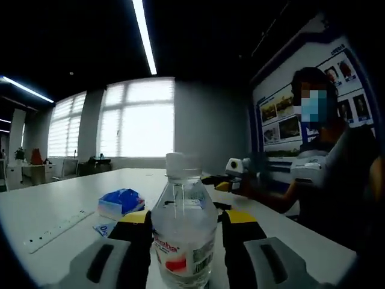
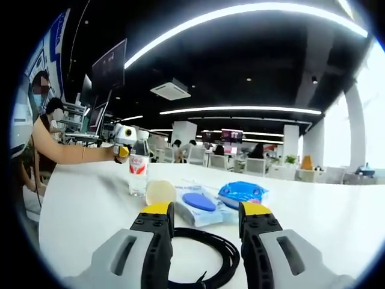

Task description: Arrange the tabletop items into an orderly group along one side of the table until the central work area is clear of visible clutter.

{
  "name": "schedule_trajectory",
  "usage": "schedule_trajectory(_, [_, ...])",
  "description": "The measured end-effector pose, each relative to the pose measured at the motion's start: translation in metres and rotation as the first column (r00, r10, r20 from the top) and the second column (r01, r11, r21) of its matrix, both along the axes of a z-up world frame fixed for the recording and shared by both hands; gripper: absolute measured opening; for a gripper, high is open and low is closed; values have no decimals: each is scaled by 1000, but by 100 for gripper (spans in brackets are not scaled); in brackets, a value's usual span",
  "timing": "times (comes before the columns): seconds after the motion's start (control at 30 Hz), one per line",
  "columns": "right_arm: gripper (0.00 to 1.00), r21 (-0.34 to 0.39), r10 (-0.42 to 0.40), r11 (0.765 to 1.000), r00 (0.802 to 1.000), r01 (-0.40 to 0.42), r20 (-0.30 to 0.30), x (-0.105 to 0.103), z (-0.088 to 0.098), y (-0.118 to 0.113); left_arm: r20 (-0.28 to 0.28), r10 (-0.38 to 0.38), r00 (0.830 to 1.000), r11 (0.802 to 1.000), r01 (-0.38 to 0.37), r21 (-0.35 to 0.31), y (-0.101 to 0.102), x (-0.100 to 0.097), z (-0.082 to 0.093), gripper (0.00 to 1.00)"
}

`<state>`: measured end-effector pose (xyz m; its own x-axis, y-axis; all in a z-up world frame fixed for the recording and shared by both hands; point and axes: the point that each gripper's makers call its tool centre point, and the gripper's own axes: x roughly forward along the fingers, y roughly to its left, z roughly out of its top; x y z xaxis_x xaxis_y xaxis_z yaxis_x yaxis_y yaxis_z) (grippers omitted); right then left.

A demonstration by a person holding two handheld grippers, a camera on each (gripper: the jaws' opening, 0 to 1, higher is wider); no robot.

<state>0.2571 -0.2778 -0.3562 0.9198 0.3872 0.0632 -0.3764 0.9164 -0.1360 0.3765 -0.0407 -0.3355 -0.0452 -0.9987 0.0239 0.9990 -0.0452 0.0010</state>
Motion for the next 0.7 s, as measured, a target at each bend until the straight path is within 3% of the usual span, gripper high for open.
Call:
schedule_trajectory(0.1, [40, 28, 2, 1000, 1000, -2, 3, -1, 2, -2, -21, -11, 1000, 1000, 10, -24, -1, 1, -1, 46])
schedule_trajectory(0.17, [40, 29, 3, 1000, 1000, -3, 7, -1, 3, -1, -22, -17, 1000, 1000, 17, -3, -3, 0, -7, 46])
schedule_trajectory(0.2, [40, 23, -1, 1000, 1000, 1, 12, -1, 4, -1, -8, -20, 1000, 999, 20, 39, -4, 0, -15, 46])
schedule_trajectory(0.37, [40, -2, -3, 1000, 1000, 3, 6, 0, 1, 1, -2, -19, 1000, 999, 19, 47, -8, -1, -17, 44])
schedule_trajectory(0.57, [40, 71, 20, 997, 1000, -22, 21, -3, 9, -3, -6, -4, 1000, 1000, 4, 14, -7, -1, -17, 44])
schedule_trajectory(0.7, [39, 62, 20, 998, 1000, -22, 22, -2, 8, -1, -1, 40, 999, 999, -40, 2, -8, -1, -16, 44])
